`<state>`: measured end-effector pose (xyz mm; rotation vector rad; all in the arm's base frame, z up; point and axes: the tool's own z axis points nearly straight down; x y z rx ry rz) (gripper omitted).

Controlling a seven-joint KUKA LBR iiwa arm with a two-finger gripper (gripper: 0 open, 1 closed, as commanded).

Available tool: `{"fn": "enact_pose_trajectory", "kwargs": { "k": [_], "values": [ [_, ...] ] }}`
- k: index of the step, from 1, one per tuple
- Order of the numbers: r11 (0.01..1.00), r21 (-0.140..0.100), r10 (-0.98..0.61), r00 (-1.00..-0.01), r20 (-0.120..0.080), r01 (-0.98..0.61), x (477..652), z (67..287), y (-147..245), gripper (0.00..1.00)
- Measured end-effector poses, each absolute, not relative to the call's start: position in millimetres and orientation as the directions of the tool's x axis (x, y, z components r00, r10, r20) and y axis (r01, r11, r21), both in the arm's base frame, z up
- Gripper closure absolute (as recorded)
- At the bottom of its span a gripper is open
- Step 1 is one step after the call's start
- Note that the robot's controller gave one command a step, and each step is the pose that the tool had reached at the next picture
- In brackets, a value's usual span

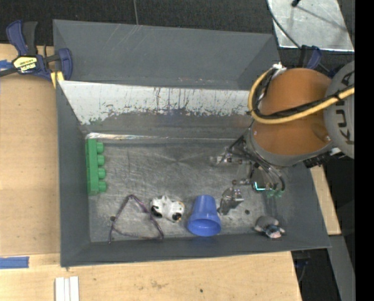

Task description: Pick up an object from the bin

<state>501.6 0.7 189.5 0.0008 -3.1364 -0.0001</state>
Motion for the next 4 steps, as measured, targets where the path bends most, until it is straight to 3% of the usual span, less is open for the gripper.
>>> {"fn": "enact_pose_trajectory", "kwargs": {
  "k": [1, 2, 3, 4],
  "values": [
    [1.0, 0.0, -0.001, -1.0, -0.003, -0.001, 503.4, 193.2, 0.7, 0.0],
    [0.991, -0.001, -0.136, -0.991, -0.005, -0.136, 498.1, 147.7, 3.5, 0.0],
    [0.971, 0.0, -0.239, -0.971, 0.002, -0.239, 491.7, 122.5, 7.0, 0.0],
    [0.843, -0.001, -0.537, -0.843, -0.003, -0.537, 491.7, 146.4, 10.4, 0.0]
  ]
}}
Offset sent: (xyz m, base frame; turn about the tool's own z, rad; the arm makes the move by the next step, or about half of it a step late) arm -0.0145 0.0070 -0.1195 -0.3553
